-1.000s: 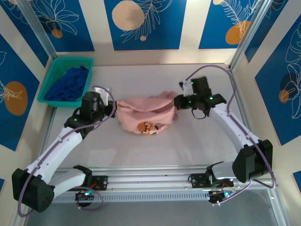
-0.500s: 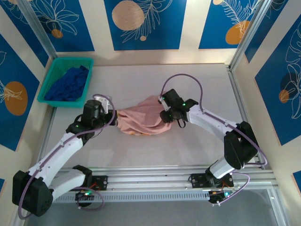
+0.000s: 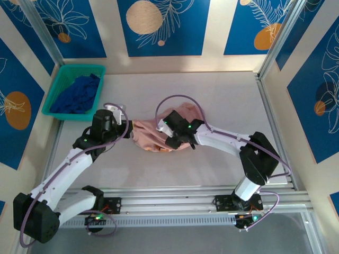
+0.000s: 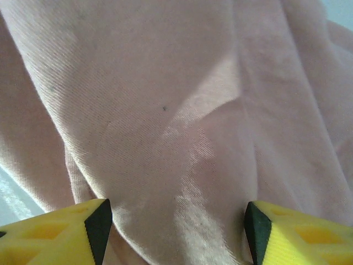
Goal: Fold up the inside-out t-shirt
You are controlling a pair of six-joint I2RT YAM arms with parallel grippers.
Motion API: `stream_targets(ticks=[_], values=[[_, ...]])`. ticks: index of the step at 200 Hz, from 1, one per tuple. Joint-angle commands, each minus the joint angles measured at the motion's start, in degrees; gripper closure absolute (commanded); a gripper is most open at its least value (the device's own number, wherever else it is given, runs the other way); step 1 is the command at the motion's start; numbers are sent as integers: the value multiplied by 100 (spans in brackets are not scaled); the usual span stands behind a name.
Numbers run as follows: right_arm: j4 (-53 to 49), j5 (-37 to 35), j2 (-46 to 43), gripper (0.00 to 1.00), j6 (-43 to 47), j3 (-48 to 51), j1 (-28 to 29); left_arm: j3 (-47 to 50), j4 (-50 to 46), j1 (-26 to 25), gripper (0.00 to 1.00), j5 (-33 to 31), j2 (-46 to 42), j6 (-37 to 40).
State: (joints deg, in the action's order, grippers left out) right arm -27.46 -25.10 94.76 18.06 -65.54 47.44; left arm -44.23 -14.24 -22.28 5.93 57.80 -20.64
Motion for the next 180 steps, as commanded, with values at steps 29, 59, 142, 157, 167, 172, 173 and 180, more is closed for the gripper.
stream_targets(ticks=[29, 59, 142, 157, 167, 172, 173, 180], values=[[181, 145, 329, 54, 331, -349, -267, -184, -9, 57, 100, 75, -120, 52], [136, 380, 287, 96, -242, -635, -595, -125, 24, 54, 100, 31, -92, 33], [-103, 3903, -220, 100, -2660, -1013, -2147, -450, -185, 49, 99, -1010, 1316, 70], [-20, 4283, -80, 100, -3011, -1060, -2275, -607, -296, 23, 85, -1263, 1558, 87], [8, 4419, 5, 100, -3175, -1078, -2332, -610, -289, -40, 73, -1348, 1565, 116], [39, 4497, 39, 100, -3247, -1092, -2365, -570, -245, -105, 68, -1378, 1509, 157], [43, 4514, 49, 100, -3256, -1092, -2372, -556, -232, -120, 67, -1386, 1490, 161], [93, 4644, 85, 100, -3334, -1088, -2411, -459, -108, -250, 60, -1441, 1366, 228]])
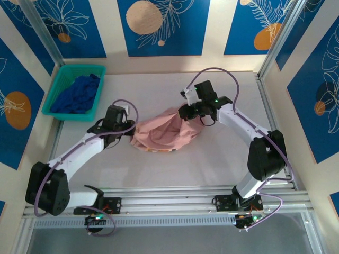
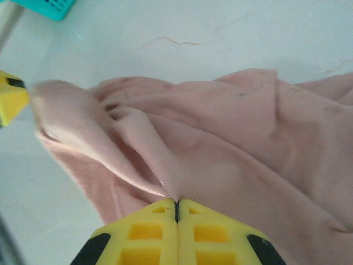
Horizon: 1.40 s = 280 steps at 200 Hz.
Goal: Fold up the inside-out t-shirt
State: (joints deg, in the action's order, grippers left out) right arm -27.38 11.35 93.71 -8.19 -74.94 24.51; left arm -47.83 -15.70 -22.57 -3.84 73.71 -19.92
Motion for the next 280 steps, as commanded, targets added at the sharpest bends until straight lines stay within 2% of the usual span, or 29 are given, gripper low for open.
stream_targets(ticks=[1, 20, 41, 65, 80, 91, 115, 142, 159, 167, 179, 195, 205, 213, 234, 249, 267, 273, 280], values=[[92, 1017, 200, 100, -718, -146, -125, -79, 62, -239, 60, -467, -247, 164], [179, 1279, 281, 100, -878, -152, -217, 257, 503, -700, 46, -429, -661, 409], [170, 1383, 354, 100, -955, -205, -293, 465, 1044, -1175, 43, 137, -805, 683], [133, 1470, 420, 100, -983, -258, -350, 185, 1370, -1757, 43, 712, -245, 1100], [121, 1518, 429, 100, -984, -255, -383, -263, 1230, -2010, 41, 440, 373, 1334], [123, 1555, 425, 100, -977, -249, -402, -479, 1295, -2049, 38, 28, 776, 1409], [99, 1739, 386, 100, -945, -182, -469, -759, 1690, -2016, 23, -728, 1487, 1737], [142, 1873, 288, 100, -941, -30, -524, -1253, 1907, -1898, 15, -732, 2264, 1917], [179, 1955, 208, 100, -940, 96, -578, -1506, 2061, -1796, 15, -575, 2682, 1814], [202, 1991, 171, 100, -944, 158, -603, -1634, 2111, -1757, 19, -469, 2831, 1759], [258, 2054, 113, 100, -956, 254, -642, -1861, 2092, -1712, 34, -122, 2999, 1723], [244, 1901, 29, 100, -1024, 309, -708, -2175, 1844, -1682, 66, 622, 3087, 1681], [180, 1507, -89, 100, -1088, 337, -748, -2357, 1495, -1664, 89, 1173, 3073, 1586], [63, 1048, -192, 96, -1108, 340, -764, -2524, 1107, -1624, 100, 1638, 3030, 1412], [-218, -84, -507, 73, -1102, 426, -693, -2915, -23, -1562, 100, 2705, 2843, 859], [-172, -580, -906, 63, -1019, 706, -512, -2946, -542, -1563, 100, 2922, 2624, 426], [26, -992, -1474, 54, -876, 1193, -141, -2726, -603, -1562, 100, 2998, 2276, -59], [107, -1116, -1642, 44, -860, 1368, -17, -2667, -596, -1565, 100, 3011, 2171, -171], [186, -1247, -1842, 39, -884, 1567, 156, -2617, -615, -1566, 100, 3003, 2074, -291]])
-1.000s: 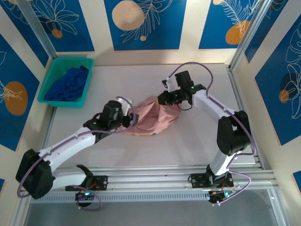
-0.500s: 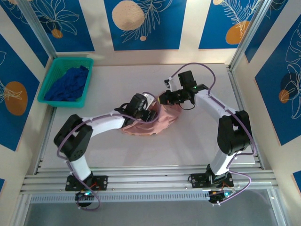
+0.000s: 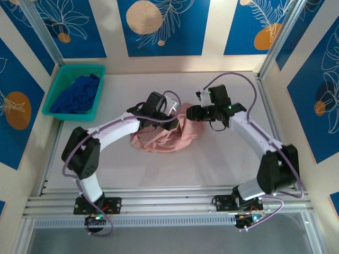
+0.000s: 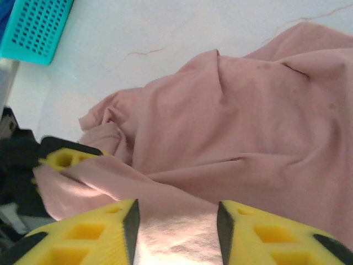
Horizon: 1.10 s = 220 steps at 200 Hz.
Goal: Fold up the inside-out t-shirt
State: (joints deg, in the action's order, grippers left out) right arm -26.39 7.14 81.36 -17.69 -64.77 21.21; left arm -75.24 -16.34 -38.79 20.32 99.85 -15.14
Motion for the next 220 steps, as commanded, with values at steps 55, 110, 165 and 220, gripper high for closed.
stream_targets(ticks=[55, 110, 165, 220], values=[[1258, -1956, -927, 24, -402, 1658, 1769, 172, -681, 56, 100, 871, -974, -1140], [1502, -1470, -640, 76, 41, 1503, 1583, 241, -1300, 141, 100, 284, -1388, -720], [1964, 2540, -1321, 100, 294, 1866, 565, 373, -1523, 444, 100, -767, -1719, -164], [2869, 4198, -1111, 100, -282, 1850, 193, 685, -1521, 288, 56, -2265, -2282, 165]])
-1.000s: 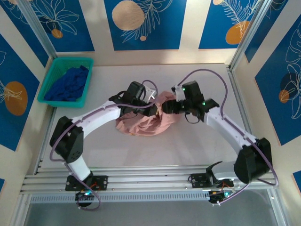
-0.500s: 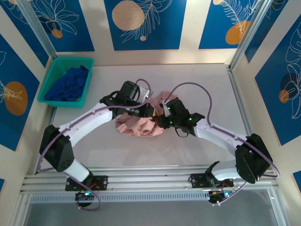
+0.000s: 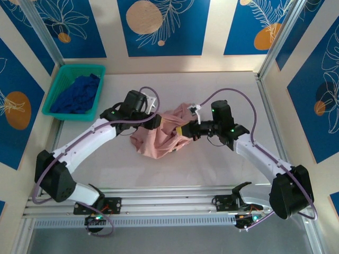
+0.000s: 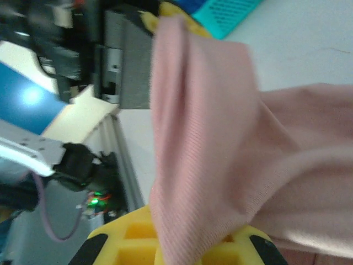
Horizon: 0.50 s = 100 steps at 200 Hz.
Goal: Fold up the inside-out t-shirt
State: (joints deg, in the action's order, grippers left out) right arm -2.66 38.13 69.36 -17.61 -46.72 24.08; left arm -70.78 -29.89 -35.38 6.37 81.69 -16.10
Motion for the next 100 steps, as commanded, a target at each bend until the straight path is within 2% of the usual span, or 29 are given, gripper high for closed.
stream_targets(ticks=[1, 15, 28, 53, 63, 78, 100], values=[[499, 1099, 92, 100, -294, 38, -95, 253, -166, -64, 56, -899, -490, 263], [446, 1126, 184, 100, -326, -50, -155, 492, -130, -195, 50, -1163, -887, 317], [409, 1113, 249, 100, -400, -133, -200, 739, 5, -327, 48, -1085, -1334, 346], [316, 1138, 322, 100, -418, -254, -232, 1249, 638, -651, 46, 132, -1893, 471], [291, 1176, 342, 100, -398, -282, -237, 1361, 873, -796, 47, 635, -1881, 533], [266, 1226, 352, 100, -354, -296, -258, 1325, 978, -924, 50, 1056, -1556, 656], [109, 1237, 318, 100, -246, -332, -297, 1063, 904, -950, 54, 1042, -952, 867]])
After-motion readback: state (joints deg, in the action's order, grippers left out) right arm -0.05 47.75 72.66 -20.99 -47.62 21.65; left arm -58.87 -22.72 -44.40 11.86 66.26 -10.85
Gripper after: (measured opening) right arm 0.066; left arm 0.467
